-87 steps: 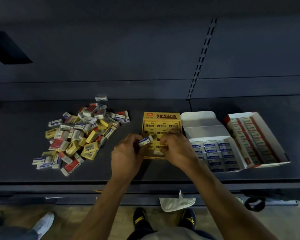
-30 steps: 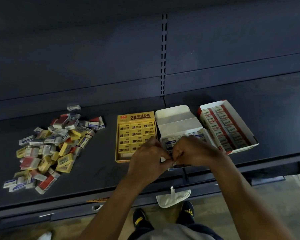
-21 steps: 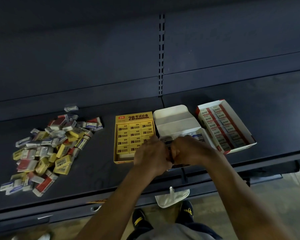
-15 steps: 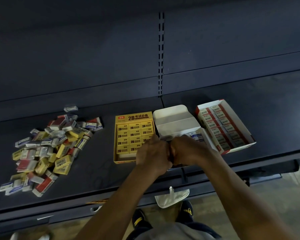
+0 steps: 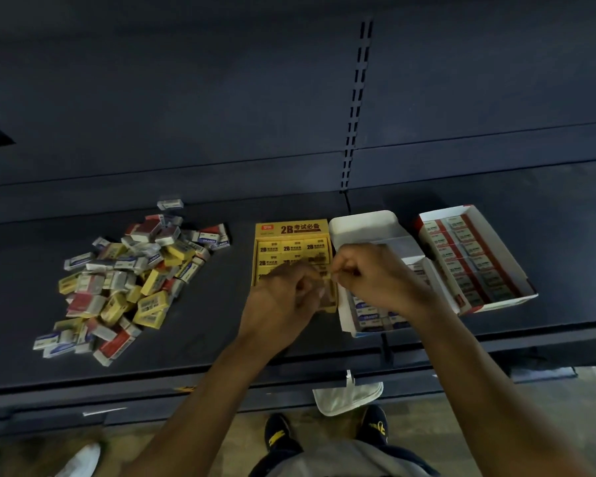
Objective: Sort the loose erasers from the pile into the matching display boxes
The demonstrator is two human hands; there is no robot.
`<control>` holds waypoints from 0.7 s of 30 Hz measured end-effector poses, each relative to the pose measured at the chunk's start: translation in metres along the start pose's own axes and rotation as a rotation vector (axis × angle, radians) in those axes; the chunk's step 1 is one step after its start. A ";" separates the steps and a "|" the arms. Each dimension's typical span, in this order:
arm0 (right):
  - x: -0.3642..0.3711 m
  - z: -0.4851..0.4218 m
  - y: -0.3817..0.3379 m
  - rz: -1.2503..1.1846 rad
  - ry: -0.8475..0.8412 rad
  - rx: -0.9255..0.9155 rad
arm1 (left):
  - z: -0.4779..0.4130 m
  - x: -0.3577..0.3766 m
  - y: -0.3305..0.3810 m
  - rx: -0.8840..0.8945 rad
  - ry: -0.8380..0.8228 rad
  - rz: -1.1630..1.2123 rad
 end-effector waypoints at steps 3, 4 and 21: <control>0.012 -0.006 -0.019 -0.011 0.016 -0.067 | 0.006 -0.013 -0.014 -0.022 0.037 0.017; 0.018 -0.008 -0.026 -0.016 0.013 -0.083 | 0.008 -0.017 -0.019 -0.026 0.045 0.016; 0.112 -0.055 -0.120 0.022 -0.120 -0.165 | 0.060 -0.103 -0.124 -0.194 0.275 -0.426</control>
Point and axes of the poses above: each hand's wrist, its own z-axis away from the middle knuckle, its own x-axis out of the palm, y = z × x, the point moved 5 cm from there along -z, towards the middle knuckle, and after that the axes turned 3 degrees about y, right-handed, at the moved point
